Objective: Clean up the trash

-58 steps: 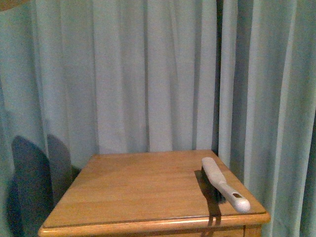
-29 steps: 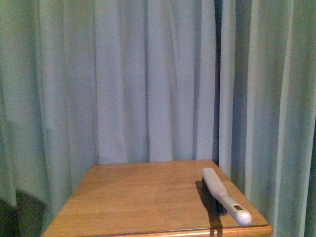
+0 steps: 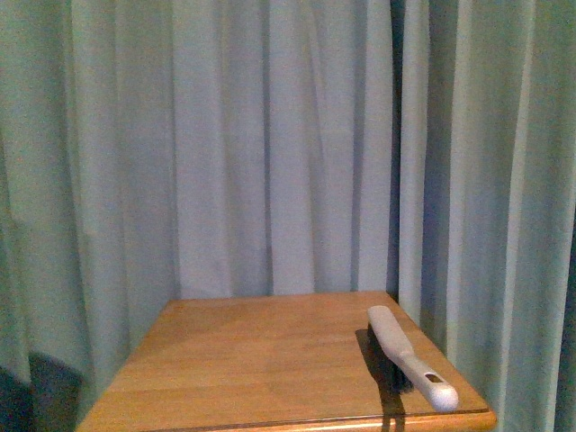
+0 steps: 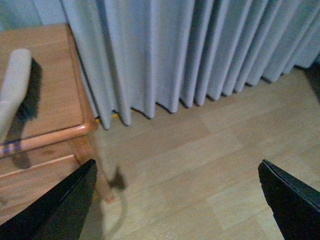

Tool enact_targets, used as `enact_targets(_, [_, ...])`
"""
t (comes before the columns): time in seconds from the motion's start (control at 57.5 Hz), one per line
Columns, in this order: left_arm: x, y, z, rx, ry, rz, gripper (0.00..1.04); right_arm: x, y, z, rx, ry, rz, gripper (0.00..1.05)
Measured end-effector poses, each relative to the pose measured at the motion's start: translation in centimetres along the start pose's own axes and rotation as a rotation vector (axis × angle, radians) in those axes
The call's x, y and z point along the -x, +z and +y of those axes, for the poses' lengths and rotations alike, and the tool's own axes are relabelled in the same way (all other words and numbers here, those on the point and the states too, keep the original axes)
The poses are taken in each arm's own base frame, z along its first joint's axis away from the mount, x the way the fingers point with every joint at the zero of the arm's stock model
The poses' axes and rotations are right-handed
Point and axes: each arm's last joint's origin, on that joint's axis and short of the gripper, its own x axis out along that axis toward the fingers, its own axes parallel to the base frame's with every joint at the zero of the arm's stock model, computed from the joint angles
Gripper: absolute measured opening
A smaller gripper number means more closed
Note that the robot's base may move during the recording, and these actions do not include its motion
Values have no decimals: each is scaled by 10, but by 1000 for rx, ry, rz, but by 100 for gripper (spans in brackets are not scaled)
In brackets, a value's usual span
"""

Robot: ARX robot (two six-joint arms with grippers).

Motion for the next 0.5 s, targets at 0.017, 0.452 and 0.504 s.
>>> enact_targets(0.017, [0, 0, 0, 0, 0, 0, 29, -2, 3, 2, 0, 4, 8, 97])
enact_targets(0.452, [0, 0, 0, 0, 0, 0, 29, -115, 69, 115, -137, 120, 403, 97])
enact_targets(0.504, [0, 0, 0, 0, 0, 0, 29, -127, 65, 129, -141, 125, 447, 97])
